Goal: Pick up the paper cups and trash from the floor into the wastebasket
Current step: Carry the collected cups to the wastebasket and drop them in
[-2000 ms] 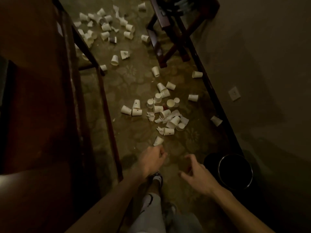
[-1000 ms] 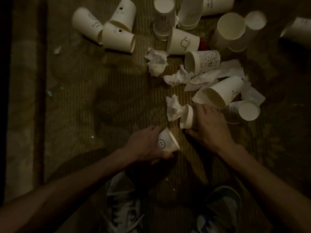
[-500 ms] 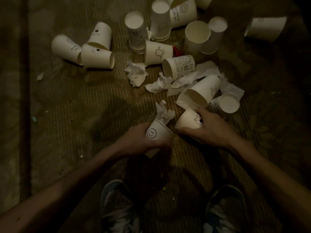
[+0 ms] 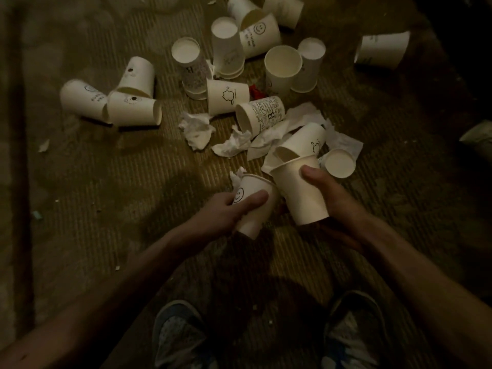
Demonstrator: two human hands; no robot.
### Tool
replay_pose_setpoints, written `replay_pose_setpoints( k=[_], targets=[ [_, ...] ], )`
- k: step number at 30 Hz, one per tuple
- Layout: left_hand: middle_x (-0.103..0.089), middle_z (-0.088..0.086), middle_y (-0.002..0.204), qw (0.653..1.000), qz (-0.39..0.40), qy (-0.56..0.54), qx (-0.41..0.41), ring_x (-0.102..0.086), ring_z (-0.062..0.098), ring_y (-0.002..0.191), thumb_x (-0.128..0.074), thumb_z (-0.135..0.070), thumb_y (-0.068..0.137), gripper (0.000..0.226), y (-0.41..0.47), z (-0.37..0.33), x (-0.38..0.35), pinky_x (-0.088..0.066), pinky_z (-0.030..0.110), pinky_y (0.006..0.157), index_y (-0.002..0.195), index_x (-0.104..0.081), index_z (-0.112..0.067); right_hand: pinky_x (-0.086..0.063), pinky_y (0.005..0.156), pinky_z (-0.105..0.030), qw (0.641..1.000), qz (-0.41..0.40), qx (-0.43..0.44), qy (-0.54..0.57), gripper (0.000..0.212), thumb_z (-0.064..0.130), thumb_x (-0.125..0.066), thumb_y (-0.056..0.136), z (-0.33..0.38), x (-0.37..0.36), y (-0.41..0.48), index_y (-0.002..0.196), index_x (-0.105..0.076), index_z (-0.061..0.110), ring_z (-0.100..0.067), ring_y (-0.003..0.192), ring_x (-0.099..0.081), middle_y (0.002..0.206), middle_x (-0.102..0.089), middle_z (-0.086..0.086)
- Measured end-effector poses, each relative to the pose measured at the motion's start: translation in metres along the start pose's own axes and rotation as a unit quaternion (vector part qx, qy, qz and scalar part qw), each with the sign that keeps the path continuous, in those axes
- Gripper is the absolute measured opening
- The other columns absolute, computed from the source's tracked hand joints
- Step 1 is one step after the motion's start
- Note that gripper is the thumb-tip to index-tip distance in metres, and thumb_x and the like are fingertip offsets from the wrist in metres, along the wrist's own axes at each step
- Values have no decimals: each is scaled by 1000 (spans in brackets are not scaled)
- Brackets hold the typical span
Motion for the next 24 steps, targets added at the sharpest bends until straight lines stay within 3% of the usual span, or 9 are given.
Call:
replay_pose_setpoints(
  k=[5,9,12,14,17,20,22,24],
  targets=[
    [-77,-7,88,999,28,20,-15,-74,10,79,-52,-79,71,61,8,-13,-23,-59,28,67,97,-68,-27,-55,56,-29,996,-2,77,-48,37,52,-56,76,10,-1,-5,100,-66,26,-16,73,-73,84,-76,-1],
    [-74,-13,81,994,53,86,-41,-70,1,68,-20,-80,81,73,11,-32,-31,-49,13,51,96,-65,-25,-57,59,-35,990,-67,104,-62,47,56,-63,67,31,21,-11,104,-67,28,-21,76,-73,88,-76,-5],
    [-75,-7,79,997,5,61,-46,-69,7,69,-6,-83,76,85,26,-57,-18,-51,19,55,96,-68,-29,-58,57,-33,988,-67,139,-31,51,54,-59,71,59,39,-21,112,-62,24,-16,76,-73,88,-76,-1],
    [-76,3,86,999,-11,-8,-40,-72,18,82,-6,-82,81,84,39,-71,-15,-52,33,69,112,-66,-33,-57,55,-31,984,-78,162,-11,45,53,-57,76,73,51,-29,109,-63,25,-15,75,-73,87,-77,1],
    [-76,8,99,998,-10,-60,-20,-71,30,98,-9,-78,90,75,58,-76,-21,-54,42,81,136,-52,-36,-57,55,-29,981,-80,176,10,38,54,-55,80,81,62,-36,100,-74,28,-14,77,-74,88,-77,2],
    [-63,9,128,998,10,-56,15,-67,30,107,-12,-76,92,74,73,-73,-34,-49,52,98,146,-42,-36,-56,54,-28,980,-93,177,24,38,53,-50,81,79,68,-41,96,-74,28,-14,75,-74,87,-77,1],
    [-53,7,144,996,15,-85,24,-65,26,111,-16,-73,94,74,76,-76,-41,-52,51,97,148,-41,-29,-56,55,-29,980,-96,175,21,40,53,-51,83,78,70,-42,106,-66,24,-15,78,-74,91,-77,-1],
    [-49,5,148,993,-3,-114,12,-66,22,110,-20,-69,97,71,77,-83,-41,-60,41,82,145,-45,-24,-56,56,-29,981,-94,170,14,44,54,-52,82,77,69,-41,110,-64,22,-15,80,-74,94,-77,-1]
  ],
)
Point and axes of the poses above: each hand's wrist, its own y-axis towards the middle knuckle, its own x-axis out of the back of the hand, z = x × y, the point moved 7 cm from there along y, towards the middle knuckle
